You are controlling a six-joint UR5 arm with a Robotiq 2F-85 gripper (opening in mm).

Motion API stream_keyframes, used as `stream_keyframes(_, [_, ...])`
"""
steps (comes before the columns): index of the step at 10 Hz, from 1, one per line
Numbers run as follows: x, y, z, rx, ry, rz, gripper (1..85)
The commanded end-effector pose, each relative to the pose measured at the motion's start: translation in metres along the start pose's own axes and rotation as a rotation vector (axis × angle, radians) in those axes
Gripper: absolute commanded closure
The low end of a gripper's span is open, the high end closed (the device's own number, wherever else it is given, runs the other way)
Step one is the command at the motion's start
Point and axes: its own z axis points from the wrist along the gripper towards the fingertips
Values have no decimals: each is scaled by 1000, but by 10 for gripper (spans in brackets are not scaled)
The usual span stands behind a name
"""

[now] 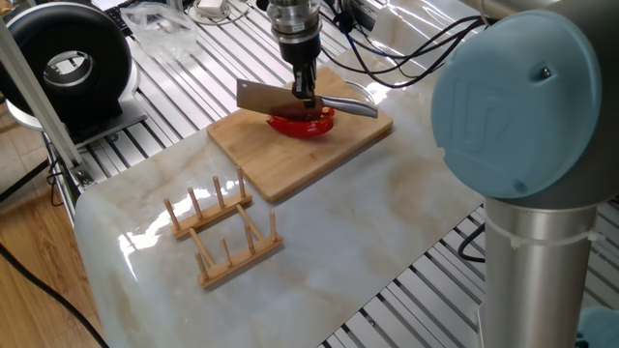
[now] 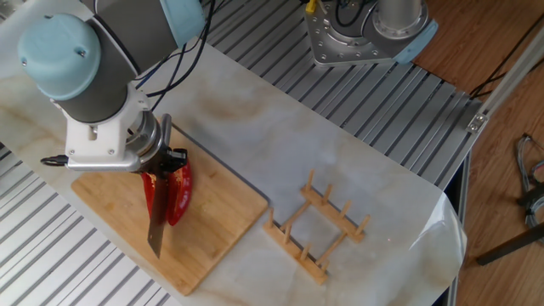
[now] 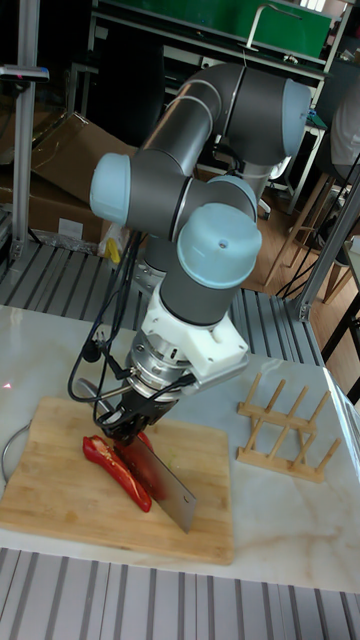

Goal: Chop the chili peppers

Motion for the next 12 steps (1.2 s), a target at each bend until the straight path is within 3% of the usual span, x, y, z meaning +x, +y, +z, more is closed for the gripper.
stream_keyframes(1, [-3, 2, 0, 6, 0, -7, 843])
stream_keyframes(2, [0, -1, -15, 42, 44, -8, 843])
stream_keyframes(3, [-4, 3, -29, 54, 66, 3, 843])
stream_keyframes(4, [-14, 11, -27, 28, 33, 6, 843])
stream_keyframes(5, [-14, 6, -20, 27, 15, -7, 843])
stream_keyframes(7, [-4, -2, -11, 38, 24, -19, 843])
stream_keyframes(10, [-4, -2, -12, 34, 21, -27, 843])
stream_keyframes(12, [0, -1, -11, 32, 40, -25, 843])
